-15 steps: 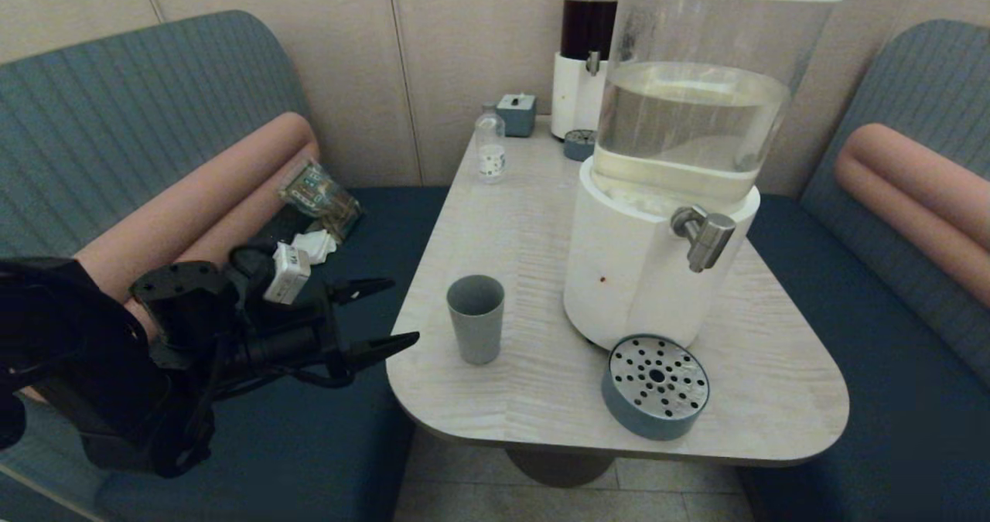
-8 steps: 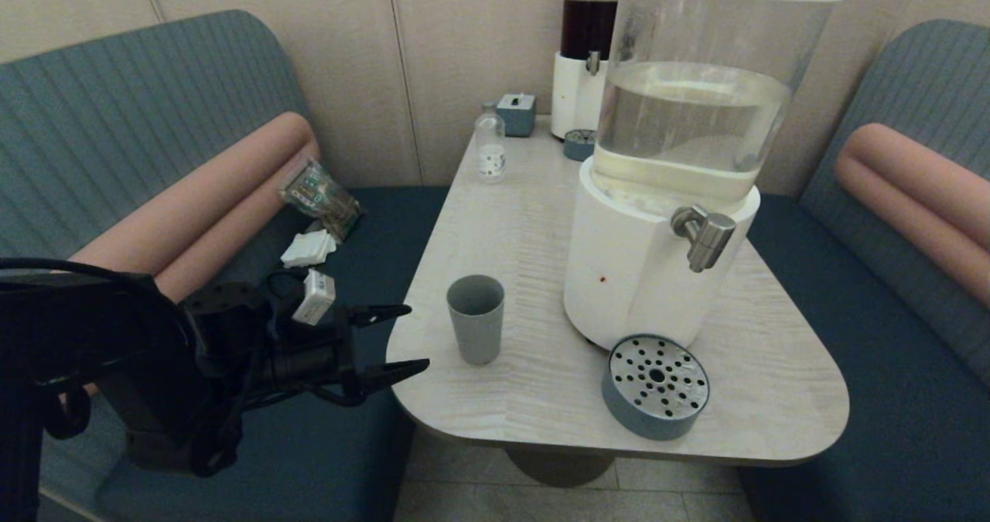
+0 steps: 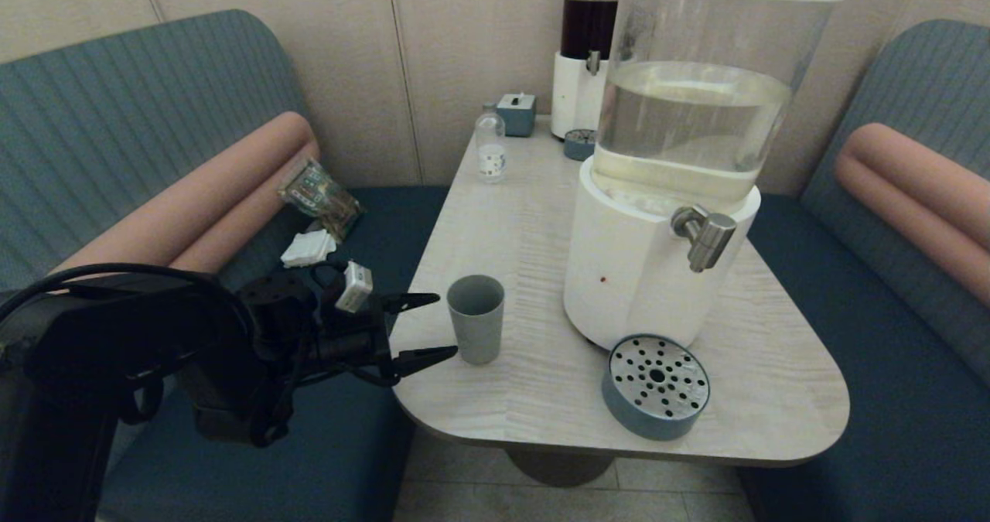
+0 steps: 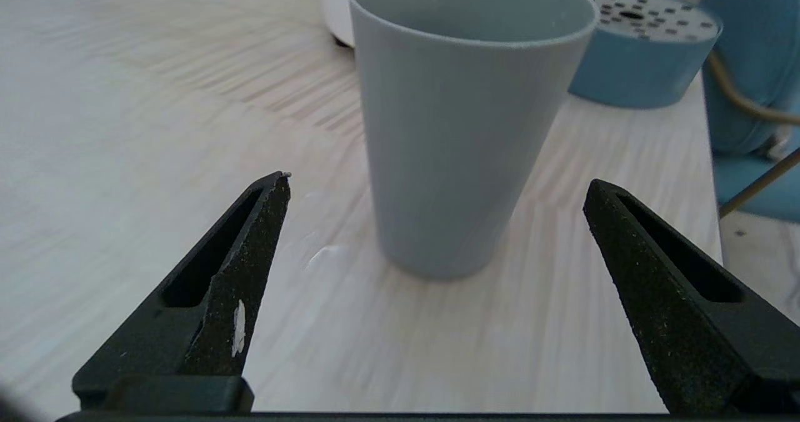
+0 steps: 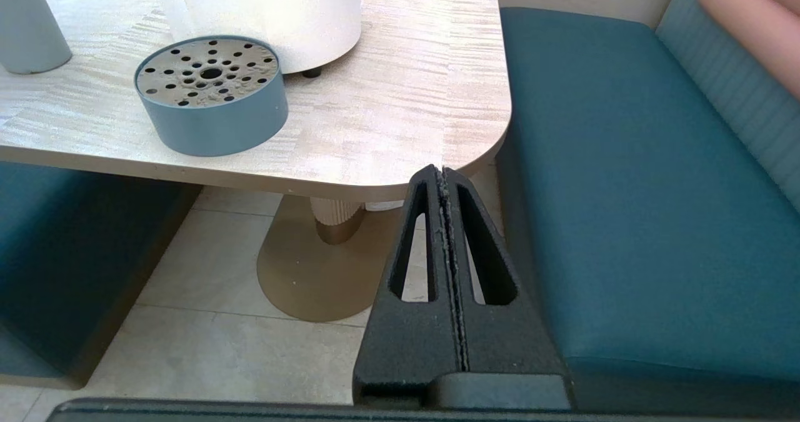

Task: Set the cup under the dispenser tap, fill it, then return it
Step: Pick up the cup

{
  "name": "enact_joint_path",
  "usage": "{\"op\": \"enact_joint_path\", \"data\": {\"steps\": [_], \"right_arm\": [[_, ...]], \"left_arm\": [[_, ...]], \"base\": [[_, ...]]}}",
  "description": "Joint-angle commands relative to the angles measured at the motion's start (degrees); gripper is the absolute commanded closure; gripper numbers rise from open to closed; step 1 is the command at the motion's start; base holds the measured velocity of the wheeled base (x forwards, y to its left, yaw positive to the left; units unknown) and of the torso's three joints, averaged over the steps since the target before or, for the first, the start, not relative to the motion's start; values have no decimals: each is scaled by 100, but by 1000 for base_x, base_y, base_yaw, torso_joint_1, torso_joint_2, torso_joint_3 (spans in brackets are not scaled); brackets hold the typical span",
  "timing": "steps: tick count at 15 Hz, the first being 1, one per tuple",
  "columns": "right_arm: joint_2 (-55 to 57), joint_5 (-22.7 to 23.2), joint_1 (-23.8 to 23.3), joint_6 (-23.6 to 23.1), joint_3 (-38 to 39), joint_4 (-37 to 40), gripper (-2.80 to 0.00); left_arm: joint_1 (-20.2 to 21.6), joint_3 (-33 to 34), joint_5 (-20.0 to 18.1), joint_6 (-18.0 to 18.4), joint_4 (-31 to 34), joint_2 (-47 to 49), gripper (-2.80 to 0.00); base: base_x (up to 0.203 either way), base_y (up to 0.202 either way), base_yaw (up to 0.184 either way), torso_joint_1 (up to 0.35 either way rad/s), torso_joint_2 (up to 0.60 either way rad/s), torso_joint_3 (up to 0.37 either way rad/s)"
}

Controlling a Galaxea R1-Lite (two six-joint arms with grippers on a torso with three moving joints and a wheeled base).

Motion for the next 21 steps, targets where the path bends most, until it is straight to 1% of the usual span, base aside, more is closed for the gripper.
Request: {"op": "enact_joint_path", "data": {"steps": [1, 4, 6, 9, 13, 14, 15, 17, 21], "right_arm": [[6, 4, 1, -5, 79, -5, 0], [6, -2, 1, -5, 79, -5, 0], [6, 4, 1, -5, 80, -5, 0], [6, 4, 1, -5, 88, -5, 0], [6, 4, 1, -5, 80, -5, 0], [6, 4, 1, -5, 79, -5, 0], [6, -2, 1, -5, 79, -5, 0], [6, 4, 1, -5, 87, -5, 0], [6, 2, 1, -5, 88, -5, 0]], "left_arm": [[-250, -146, 41, -87, -49, 63, -280], [-417, -573, 249, -136, -49, 322, -280], [-570, -775, 413, -290, -49, 471, -280], [-667, -1129, 602, -374, -49, 695, -280], [-783, -1348, 948, -553, -49, 834, -280], [-790, -1434, 1078, -553, -49, 844, 0], [-794, -1514, 1148, -553, -49, 859, 0], [-794, -1498, 1169, -563, -49, 842, 0], [-804, -1225, 1169, -545, -49, 555, 0]], "base": [[0, 0, 0, 0, 0, 0], [0, 0, 0, 0, 0, 0], [0, 0, 0, 0, 0, 0], [0, 0, 0, 0, 0, 0], [0, 0, 0, 0, 0, 0], [0, 0, 0, 0, 0, 0], [0, 0, 0, 0, 0, 0], [0, 0, 0, 0, 0, 0], [0, 0, 0, 0, 0, 0]]}}
